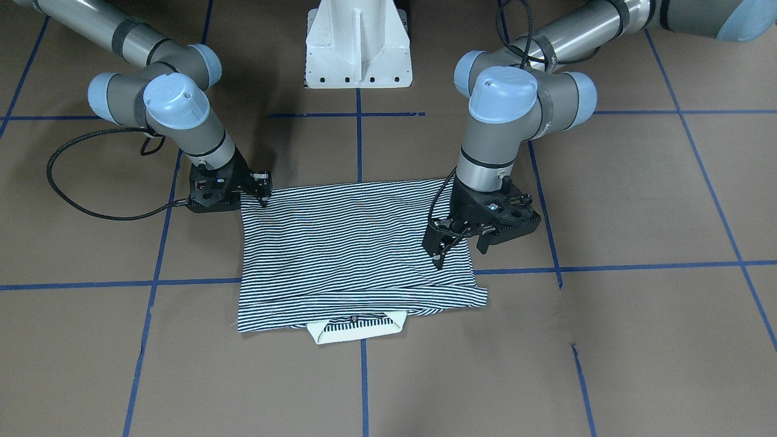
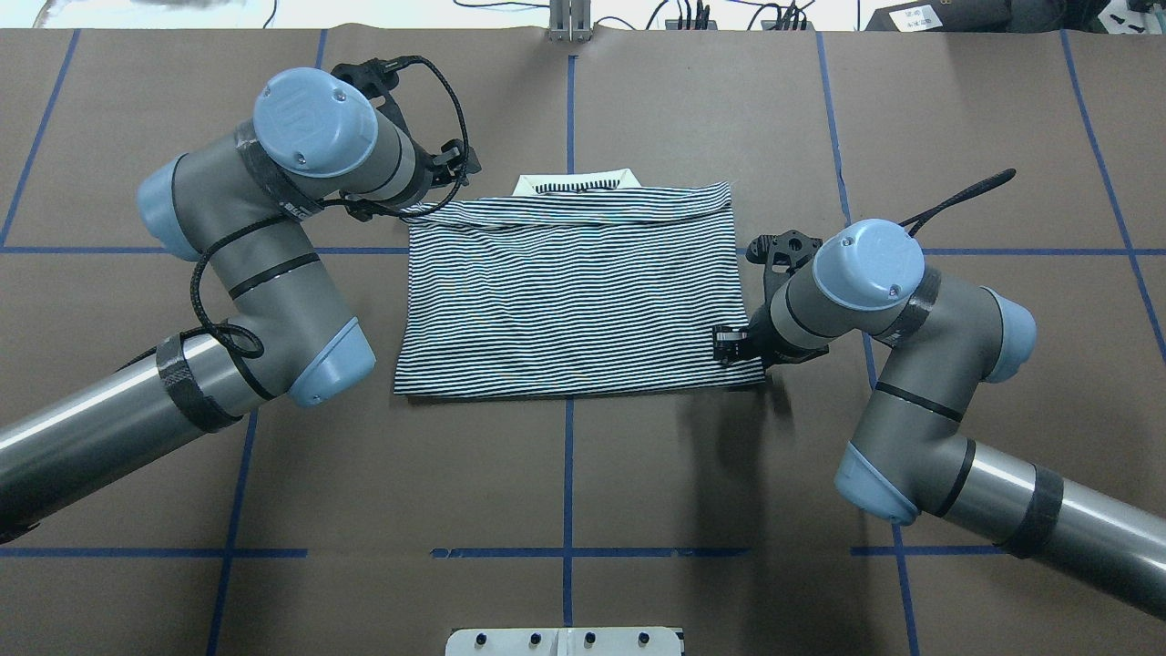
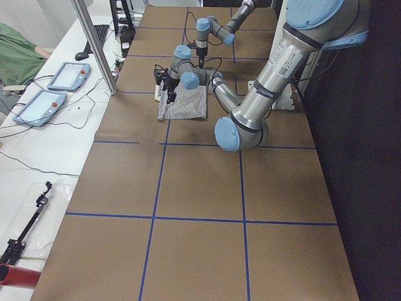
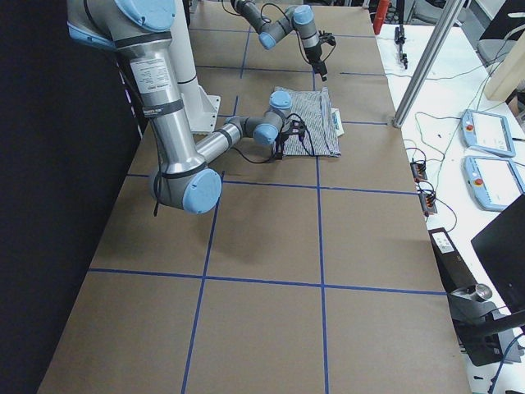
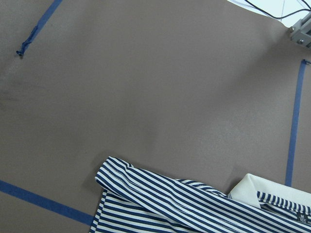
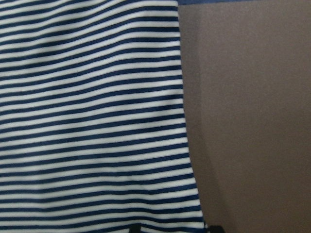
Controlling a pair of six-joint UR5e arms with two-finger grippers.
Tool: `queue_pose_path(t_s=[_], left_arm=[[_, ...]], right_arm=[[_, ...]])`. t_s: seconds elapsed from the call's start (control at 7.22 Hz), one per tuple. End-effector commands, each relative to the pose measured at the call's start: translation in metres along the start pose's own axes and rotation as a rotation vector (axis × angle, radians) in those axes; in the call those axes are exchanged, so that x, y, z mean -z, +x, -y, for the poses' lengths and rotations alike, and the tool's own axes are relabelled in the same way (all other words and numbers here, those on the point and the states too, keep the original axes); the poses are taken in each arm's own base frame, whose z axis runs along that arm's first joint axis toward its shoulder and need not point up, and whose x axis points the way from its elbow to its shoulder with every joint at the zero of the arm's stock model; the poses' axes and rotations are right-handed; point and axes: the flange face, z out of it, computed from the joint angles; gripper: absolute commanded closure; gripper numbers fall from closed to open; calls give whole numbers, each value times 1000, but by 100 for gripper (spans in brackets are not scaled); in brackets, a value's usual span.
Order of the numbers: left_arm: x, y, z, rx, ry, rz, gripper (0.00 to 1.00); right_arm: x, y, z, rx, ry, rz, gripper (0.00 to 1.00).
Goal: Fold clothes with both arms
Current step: 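Grasp the folded shirt's side with the right gripper and drag it toward the robot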
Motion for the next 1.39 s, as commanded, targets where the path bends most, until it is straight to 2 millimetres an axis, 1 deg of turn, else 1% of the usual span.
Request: queue_pose_path(t_s=[0.0,0.28,0.55,0.69,0.83,0.97,1.11,1.25], left_arm=[[-1,-1,0,-2,1,0,0],[1,1,0,-1,1,-5,0],[0,1,-3,-4,-3,-5,0],[1,3,-5,-6,-5,-8,0],[2,4,-9,-9,-8,-11,0],[2,6,-13,-13,-10,-13,0],[2,7,-17,-16,-13,-15,0],[0,8,-24,-22,-19,-14,0]], right_arm=[[0,-4,-4,6,-10,6,100],[11,1,-6,1,-8,18,100],[14,1,-8,0,-8,23,100],[20,30,-42,11,-35,11,100],[38,54,-90,40,-73,15,100],[53,65,-142,-3,-132,15,100],[49,50,-192,-32,-211,16,100],[40,36,-234,-48,-283,7,100]])
